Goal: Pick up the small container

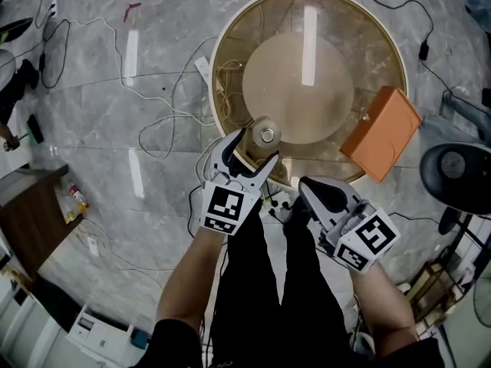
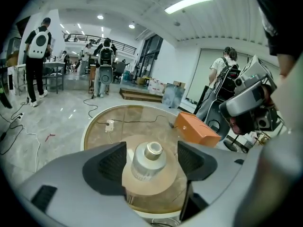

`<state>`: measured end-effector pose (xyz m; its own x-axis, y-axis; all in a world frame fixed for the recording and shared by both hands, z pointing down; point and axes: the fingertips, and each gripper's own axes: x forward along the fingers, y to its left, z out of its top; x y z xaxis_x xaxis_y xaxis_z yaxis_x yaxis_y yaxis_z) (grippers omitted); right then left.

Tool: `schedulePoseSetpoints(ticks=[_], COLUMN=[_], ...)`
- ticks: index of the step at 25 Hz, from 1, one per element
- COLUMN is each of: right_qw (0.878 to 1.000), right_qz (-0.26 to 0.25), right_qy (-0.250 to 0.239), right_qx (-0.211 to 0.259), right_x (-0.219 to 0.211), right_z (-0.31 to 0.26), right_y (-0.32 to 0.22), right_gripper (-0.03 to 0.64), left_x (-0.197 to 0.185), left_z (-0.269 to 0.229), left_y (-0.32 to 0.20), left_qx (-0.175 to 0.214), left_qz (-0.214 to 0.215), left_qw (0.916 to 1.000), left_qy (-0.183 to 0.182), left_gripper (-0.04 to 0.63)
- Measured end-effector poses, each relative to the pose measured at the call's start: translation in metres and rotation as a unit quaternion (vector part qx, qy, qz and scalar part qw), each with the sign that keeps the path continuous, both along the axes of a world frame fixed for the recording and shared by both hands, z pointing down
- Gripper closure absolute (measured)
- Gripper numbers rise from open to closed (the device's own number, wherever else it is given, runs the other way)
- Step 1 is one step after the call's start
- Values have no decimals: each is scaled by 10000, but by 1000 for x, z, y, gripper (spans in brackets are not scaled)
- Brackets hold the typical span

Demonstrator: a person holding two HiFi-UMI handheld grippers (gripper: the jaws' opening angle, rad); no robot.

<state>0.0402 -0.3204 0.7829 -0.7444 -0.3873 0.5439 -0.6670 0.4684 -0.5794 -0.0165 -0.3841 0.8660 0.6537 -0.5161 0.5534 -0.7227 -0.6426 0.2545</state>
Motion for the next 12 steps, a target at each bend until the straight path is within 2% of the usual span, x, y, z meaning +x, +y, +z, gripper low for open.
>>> schedulePoseSetpoints(ticks=[5, 12], right_qw=[9999, 9984], right_qz=[65, 463], right_qy=[-25, -71], right_qx=[-115, -301], right_x=[9, 31], right_z=[35, 91], right_y=[4, 10], right_gripper=[603, 603], left_x=[9, 27], left_z=[23, 51], left_y=[-7, -18], left_qx=[310, 591], left_qz=[221, 438], left_qw=[9993, 9972], left_qy=[8, -106], left_gripper=[243, 236])
